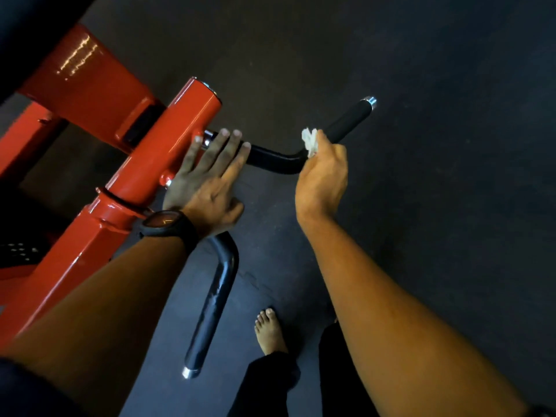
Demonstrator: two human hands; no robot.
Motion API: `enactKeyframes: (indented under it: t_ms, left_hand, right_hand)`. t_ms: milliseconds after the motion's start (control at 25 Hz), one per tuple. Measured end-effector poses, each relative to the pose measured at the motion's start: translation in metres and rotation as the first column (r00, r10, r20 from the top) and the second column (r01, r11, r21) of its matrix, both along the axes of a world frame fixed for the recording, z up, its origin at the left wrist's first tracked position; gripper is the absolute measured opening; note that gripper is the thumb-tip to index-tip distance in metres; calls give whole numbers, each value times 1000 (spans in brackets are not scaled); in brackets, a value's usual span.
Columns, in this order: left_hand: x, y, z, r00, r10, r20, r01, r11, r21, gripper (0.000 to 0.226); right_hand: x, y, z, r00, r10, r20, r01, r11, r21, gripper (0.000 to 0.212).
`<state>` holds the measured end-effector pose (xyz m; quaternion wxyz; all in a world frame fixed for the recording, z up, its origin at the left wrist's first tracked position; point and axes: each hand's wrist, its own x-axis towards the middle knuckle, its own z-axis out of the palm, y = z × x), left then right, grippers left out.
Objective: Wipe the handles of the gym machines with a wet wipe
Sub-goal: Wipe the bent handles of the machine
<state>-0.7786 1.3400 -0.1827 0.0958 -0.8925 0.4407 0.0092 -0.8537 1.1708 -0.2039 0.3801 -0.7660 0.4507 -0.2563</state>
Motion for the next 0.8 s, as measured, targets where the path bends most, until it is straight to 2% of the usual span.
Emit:
enactKeyframes:
  t_ms: [40,80,120,200,240,280,360,400,480,520,640,680,760,800]
  left_hand:
    - [1,0,0,1000,-18,-6,19,1000,10,98]
    - [2,0,0,1000,-26,-15,26,1000,10,97]
    - [2,0,1,999,-23,-23,23,1000,3,97]
    - [1,0,2,1000,-9,-25,9,1000,8,97]
    - [1,1,2,1000,-7,-22,7,1000,12,97]
    - [1,1,1,1000,-8,-21,8,1000,10,97]
    - [3,0,1,999,-12,-30,12,1000,10,96]
    - [3,1,1,999,-9,-35,10,1000,14,96]
    - [3,1,0,999,-5,-37,6,1000,17,97]
    - [3,1,0,999,-5,-41,6,1000,14,97]
    - [3,1,0,999,-2,-39,2,1000,8,97]
    - [3,0,-1,999,-5,-33,5,1000,4,96]
    - [4,0,-1,999,-7,-40,7,1000,-12,95]
    - [3,1,-1,999,-2,-42,1,1000,-18,95]
  right_hand:
    - [1,0,0,995,-81,-58,87,990,108,18]
    - [-1,7,0,988,-75,-132,93,986,137,19]
    - [-2,18,7,980,-16,-196,38,993,113,20]
    - [-10,45,5,942,189,-276,-202,979,-19,39]
    - [-12,47,-3,924,208,-321,-244,967,-75,44]
    - [-8,41,-8,928,169,-333,-213,972,-101,43]
    - [3,25,-10,948,-7,-319,-5,999,-34,34]
    - [8,24,-7,940,-49,-338,44,999,-23,31]
    - [9,31,-2,927,-24,-374,-10,996,-90,27]
    - [8,31,-2,941,-26,-338,-15,993,-118,25]
    - [15,7,-2,972,-107,-208,99,994,-50,24]
    - [18,1,-4,972,-111,-209,103,993,-50,24]
    - [16,11,-6,970,24,-241,-65,984,-165,23]
    - [10,20,-11,971,121,-206,-162,968,-194,20]
